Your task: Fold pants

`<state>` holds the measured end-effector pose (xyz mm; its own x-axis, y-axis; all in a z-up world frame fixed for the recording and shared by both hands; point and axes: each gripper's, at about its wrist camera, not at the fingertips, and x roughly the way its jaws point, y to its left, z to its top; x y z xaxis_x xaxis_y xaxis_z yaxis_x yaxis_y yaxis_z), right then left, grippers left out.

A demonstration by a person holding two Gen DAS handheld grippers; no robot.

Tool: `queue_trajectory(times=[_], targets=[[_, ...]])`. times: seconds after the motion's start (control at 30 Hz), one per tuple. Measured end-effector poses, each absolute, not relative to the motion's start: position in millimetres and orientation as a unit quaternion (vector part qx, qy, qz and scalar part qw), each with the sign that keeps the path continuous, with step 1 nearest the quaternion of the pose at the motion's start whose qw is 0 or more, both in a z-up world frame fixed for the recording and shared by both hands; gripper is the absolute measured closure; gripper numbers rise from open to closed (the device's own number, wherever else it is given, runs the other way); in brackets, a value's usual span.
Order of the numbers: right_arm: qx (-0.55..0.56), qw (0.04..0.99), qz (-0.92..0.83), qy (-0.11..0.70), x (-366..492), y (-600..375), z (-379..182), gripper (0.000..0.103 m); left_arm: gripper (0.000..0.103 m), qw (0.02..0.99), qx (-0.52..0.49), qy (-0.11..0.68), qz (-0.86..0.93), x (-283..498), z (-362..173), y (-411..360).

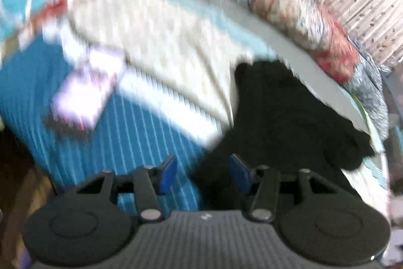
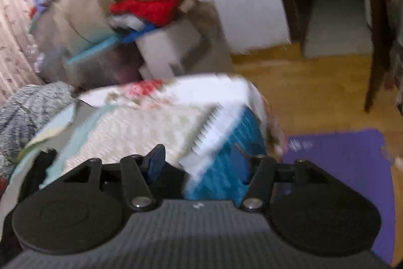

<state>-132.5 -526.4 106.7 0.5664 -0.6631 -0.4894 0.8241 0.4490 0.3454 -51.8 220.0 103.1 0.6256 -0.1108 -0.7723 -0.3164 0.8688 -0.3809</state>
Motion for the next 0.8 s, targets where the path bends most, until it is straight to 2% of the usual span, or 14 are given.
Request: queue_trajectory(times=[0.1, 0.17, 0.23, 0.3, 0.4, 0.5, 0.57, 0.6, 0.67, 0.7, 0.73, 0.8], targets=[[0.264, 0.875, -0.378, 0.146, -94.6, -515.0, 128.6, 0.043, 0.054, 0.897, -0.151, 0.408, 0.080, -5.0, 126.6, 211.6], [0.260, 0.896, -0.318, 0.167, -57.0, -506.4, 136.6, 0.043, 0.046, 0.918, -0.068, 0.385, 0.065, 37.5, 138.2, 188.1], [0.250, 0.911, -0.259, 0.202, -14.0, -497.0, 140.7, 0.043, 0.030, 0.927, -0.014, 0.373, 0.041, 81.3, 136.3, 164.1], [0.242, 0.915, -0.222, 0.233, 28.1, -490.4, 138.9, 0.043, 0.020, 0.928, 0.014, 0.371, 0.005, 124.2, 127.3, 144.2], [0.227, 0.913, -0.182, 0.285, 102.0, -476.6, 131.8, 0.043, 0.016, 0.928, 0.044, 0.370, -0.020, 175.3, 108.3, 112.8], [0.220, 0.906, -0.163, 0.322, 164.8, -466.2, 126.8, 0.043, 0.008, 0.923, 0.068, 0.376, -0.042, 207.5, 85.5, 92.5], [0.223, 0.901, -0.156, 0.337, 206.9, -463.6, 122.7, 0.043, 0.008, 0.918, 0.092, 0.384, -0.045, 215.6, 68.3, 82.5], [0.224, 0.899, -0.159, 0.340, 226.6, -462.7, 120.9, 0.043, 0.010, 0.914, 0.105, 0.389, -0.043, 223.0, 59.2, 75.3], [0.224, 0.897, -0.171, 0.341, 262.6, -460.5, 116.3, 0.043, 0.025, 0.908, 0.129, 0.397, -0.038, 230.1, 45.4, 69.2], [0.223, 0.896, -0.179, 0.341, 277.4, -459.4, 113.9, 0.043, 0.042, 0.902, 0.138, 0.408, -0.037, 234.6, 37.7, 67.0], [0.221, 0.893, -0.190, 0.343, 294.5, -459.2, 108.2, 0.043, 0.054, 0.895, 0.143, 0.420, -0.035, 239.2, 30.2, 64.7], [0.219, 0.885, -0.207, 0.355, 321.5, -455.8, 96.4, 0.042, 0.063, 0.889, 0.149, 0.433, -0.024, 241.5, 17.7, 65.4]])
